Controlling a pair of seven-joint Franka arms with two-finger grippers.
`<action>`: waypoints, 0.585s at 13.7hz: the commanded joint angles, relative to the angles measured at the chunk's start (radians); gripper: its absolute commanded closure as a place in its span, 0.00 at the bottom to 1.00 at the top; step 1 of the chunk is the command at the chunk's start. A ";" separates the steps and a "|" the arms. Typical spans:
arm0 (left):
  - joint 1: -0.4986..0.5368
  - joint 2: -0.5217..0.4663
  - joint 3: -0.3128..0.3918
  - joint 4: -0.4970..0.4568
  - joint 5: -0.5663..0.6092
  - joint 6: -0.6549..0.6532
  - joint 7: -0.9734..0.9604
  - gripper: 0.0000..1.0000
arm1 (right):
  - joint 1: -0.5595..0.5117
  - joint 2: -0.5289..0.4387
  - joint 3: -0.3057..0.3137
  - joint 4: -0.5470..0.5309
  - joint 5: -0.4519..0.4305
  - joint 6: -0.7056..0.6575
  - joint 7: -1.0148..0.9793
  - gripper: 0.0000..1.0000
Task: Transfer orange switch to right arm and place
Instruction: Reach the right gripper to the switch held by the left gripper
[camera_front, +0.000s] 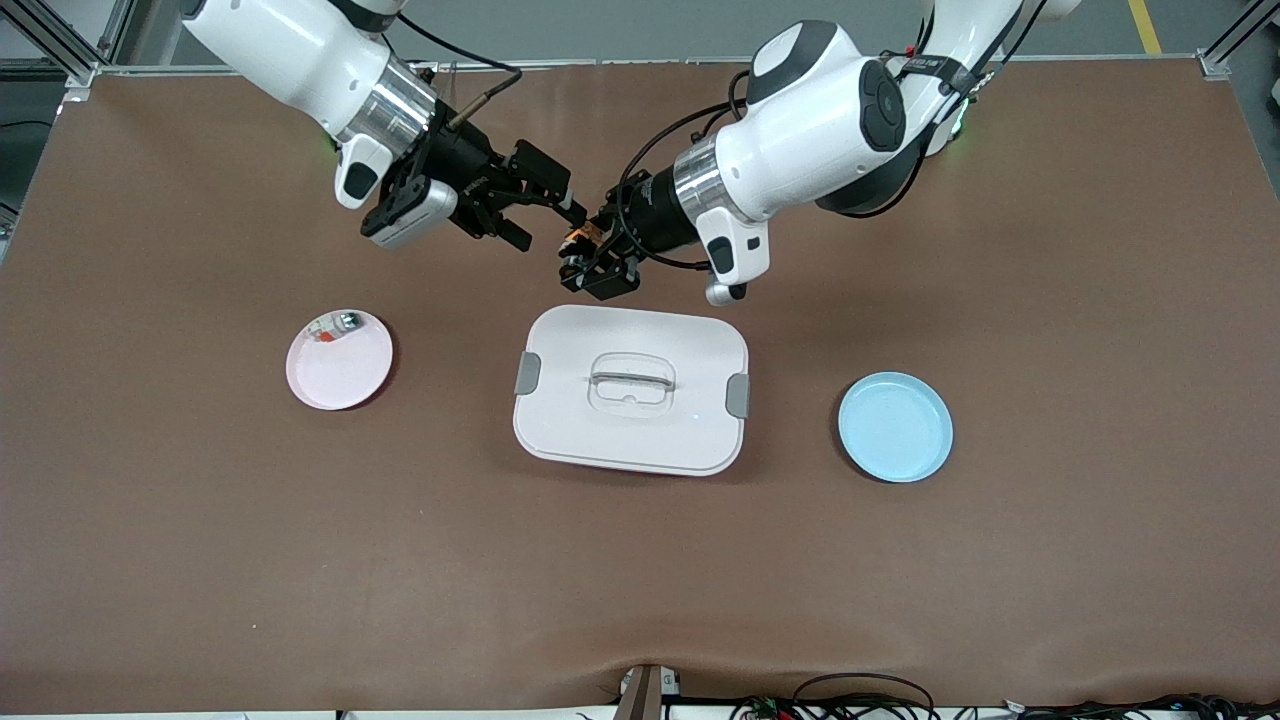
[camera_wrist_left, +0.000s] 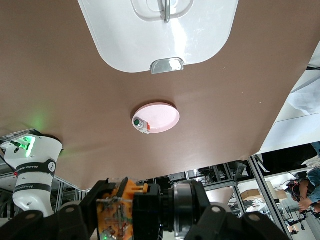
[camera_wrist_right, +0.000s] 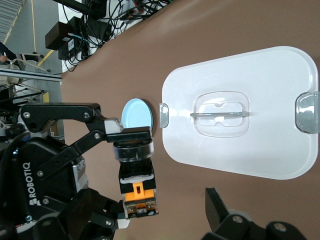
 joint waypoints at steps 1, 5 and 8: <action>0.002 -0.004 -0.003 0.006 0.012 0.009 -0.013 0.72 | -0.001 -0.013 0.000 -0.013 -0.017 0.019 0.021 0.00; 0.001 -0.004 -0.003 0.006 0.013 0.009 -0.013 0.72 | 0.033 0.036 0.004 -0.013 -0.017 0.115 0.030 0.00; 0.001 -0.004 -0.003 0.004 0.012 0.009 -0.013 0.72 | 0.045 0.056 0.004 -0.010 -0.017 0.136 0.032 0.00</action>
